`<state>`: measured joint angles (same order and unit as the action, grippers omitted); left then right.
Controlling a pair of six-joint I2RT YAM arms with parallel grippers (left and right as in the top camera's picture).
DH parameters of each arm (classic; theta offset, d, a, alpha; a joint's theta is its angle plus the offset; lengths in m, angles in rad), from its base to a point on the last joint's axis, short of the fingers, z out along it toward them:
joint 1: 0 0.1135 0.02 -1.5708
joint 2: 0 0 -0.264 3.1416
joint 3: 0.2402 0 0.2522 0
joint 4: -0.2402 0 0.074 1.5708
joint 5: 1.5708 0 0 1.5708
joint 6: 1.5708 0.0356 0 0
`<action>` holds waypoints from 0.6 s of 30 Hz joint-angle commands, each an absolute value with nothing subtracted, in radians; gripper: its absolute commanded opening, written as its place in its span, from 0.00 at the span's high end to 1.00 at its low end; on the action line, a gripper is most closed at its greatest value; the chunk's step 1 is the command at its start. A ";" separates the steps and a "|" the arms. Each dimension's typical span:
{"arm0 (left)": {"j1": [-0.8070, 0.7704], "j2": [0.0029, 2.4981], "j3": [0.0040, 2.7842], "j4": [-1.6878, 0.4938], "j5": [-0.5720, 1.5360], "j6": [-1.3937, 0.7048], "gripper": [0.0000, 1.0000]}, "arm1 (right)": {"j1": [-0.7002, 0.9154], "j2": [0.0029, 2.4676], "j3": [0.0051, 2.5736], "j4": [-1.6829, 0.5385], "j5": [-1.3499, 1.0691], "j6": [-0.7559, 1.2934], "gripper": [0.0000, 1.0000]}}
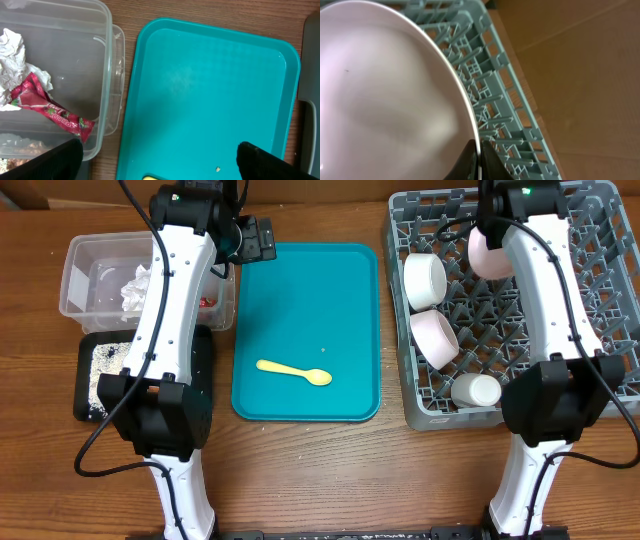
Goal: Sort waste into correct bins and load items into the dishwasher
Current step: 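Carry the plate right and stand it upright in the dish rack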
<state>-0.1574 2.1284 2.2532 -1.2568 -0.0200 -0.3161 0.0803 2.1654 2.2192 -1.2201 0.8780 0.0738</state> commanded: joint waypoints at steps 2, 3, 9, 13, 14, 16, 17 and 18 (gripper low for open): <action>-0.163 2.126 2.260 -1.255 -0.029 -0.322 0.00 | 0.085 2.162 2.190 -1.216 0.871 0.079 0.96; -0.163 2.126 2.260 -1.255 -0.029 -0.322 0.00 | 0.085 2.162 2.183 -1.213 0.867 0.079 0.96; -0.163 2.126 2.260 -1.255 -0.029 -0.322 0.00 | 0.097 2.162 2.165 -1.213 0.862 0.081 0.96; -0.163 2.126 2.260 -1.255 -0.029 -0.322 0.00 | 0.112 2.162 2.165 -1.213 0.862 0.081 0.88; -0.163 2.126 2.260 -1.255 -0.029 -0.322 0.00 | 0.118 2.162 2.165 -1.212 0.856 0.081 0.82; -0.163 2.126 2.260 -1.255 -0.029 -0.322 0.00 | 0.132 2.162 2.165 -1.213 0.825 0.081 0.66; -0.163 2.126 2.260 -1.255 -0.029 -0.322 0.00 | 0.137 2.162 2.165 -1.212 0.817 0.081 0.57; -0.163 2.126 2.260 -1.255 -0.029 -0.322 0.00 | 0.144 2.162 2.165 -1.212 0.817 0.081 0.42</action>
